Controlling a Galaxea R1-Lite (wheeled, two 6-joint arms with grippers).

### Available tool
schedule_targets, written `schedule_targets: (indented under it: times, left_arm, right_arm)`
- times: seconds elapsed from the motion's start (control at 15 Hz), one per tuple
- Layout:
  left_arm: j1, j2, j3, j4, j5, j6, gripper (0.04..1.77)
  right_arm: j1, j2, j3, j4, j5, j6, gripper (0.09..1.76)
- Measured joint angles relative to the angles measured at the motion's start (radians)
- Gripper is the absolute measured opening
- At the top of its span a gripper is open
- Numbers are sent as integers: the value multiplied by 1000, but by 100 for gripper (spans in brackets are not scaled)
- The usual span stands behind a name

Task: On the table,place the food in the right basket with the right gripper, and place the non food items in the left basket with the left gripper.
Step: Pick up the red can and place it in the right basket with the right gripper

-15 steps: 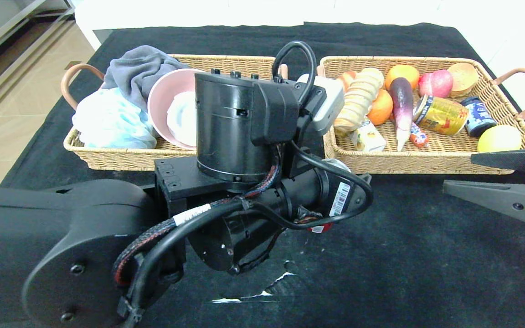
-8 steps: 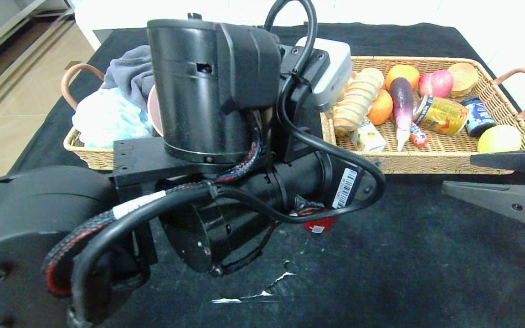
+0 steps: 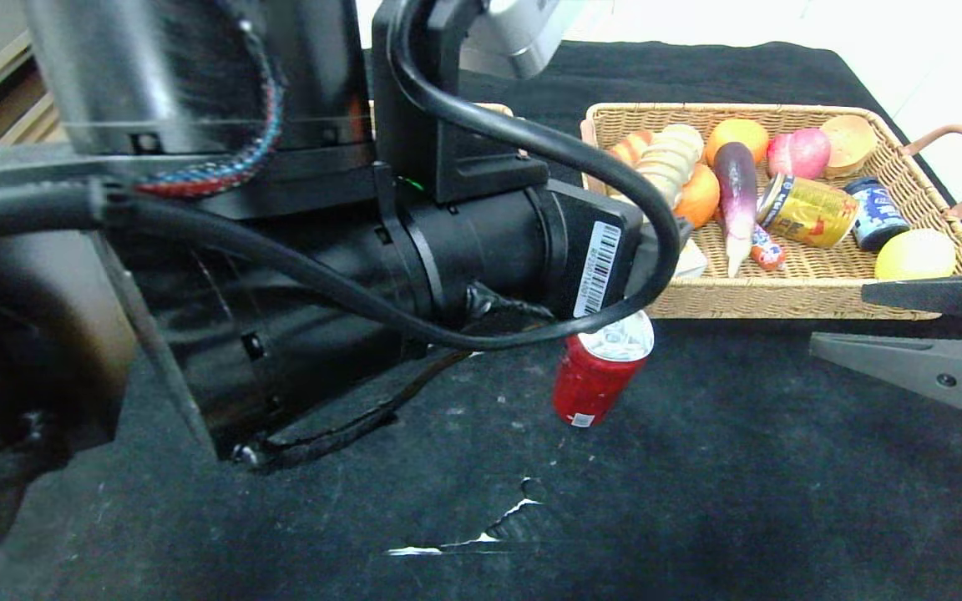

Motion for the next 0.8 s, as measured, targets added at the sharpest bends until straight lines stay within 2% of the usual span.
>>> schedule_targets:
  times: [0.2,0.67,0.8]
  left_arm:
    - [17,-46,47,0,-1,0,170]
    - [96,-189,224,1,-19,8,171]
    - [117,-223,269,1,-49,8,171]
  right_arm:
    - [0,0,1,0,-1,0,171]
    - [2,0,2,0,-2,-1,171]
    - [3,1,3,-1,-3,-1,171]
